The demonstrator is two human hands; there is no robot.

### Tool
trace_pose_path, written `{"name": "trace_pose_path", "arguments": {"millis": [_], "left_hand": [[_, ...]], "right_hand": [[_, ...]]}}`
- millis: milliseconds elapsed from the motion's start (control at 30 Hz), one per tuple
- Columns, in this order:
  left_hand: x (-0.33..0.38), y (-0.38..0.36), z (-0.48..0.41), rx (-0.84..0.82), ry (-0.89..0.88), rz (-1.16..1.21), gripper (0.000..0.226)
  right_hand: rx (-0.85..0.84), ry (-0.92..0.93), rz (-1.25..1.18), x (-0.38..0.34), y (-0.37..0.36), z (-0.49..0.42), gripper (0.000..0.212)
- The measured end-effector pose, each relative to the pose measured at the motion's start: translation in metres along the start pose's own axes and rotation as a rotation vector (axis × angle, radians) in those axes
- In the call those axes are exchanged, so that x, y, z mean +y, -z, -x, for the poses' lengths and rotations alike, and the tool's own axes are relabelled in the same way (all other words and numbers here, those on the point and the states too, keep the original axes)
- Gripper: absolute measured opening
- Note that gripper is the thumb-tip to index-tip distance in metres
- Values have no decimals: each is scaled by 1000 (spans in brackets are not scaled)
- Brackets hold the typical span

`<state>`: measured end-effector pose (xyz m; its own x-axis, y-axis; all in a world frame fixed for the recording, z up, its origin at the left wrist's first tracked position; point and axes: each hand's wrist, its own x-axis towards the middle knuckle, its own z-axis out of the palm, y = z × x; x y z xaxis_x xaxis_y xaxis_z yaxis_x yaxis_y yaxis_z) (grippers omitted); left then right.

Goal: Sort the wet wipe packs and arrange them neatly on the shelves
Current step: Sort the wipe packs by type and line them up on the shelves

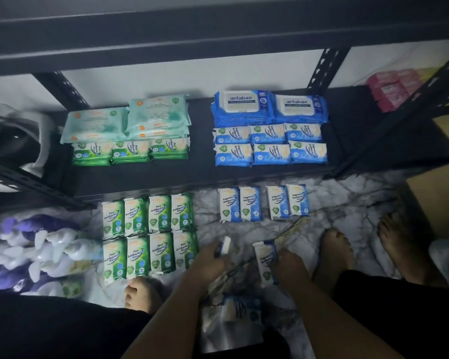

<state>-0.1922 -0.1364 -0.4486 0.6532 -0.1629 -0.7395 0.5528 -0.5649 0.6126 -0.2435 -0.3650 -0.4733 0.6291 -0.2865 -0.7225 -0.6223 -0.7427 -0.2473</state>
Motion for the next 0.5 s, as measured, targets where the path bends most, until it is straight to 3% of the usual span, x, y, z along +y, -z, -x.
{"name": "trace_pose_path", "arguments": {"millis": [267,500], "left_hand": [[10,-1,-19,8,126,139,30],[-11,-6,-54,-41,192,200,43]], "right_hand": [[83,-52,-233,2,-30,-9,52],[100,-81,-234,-3,-40,-25,79]]}}
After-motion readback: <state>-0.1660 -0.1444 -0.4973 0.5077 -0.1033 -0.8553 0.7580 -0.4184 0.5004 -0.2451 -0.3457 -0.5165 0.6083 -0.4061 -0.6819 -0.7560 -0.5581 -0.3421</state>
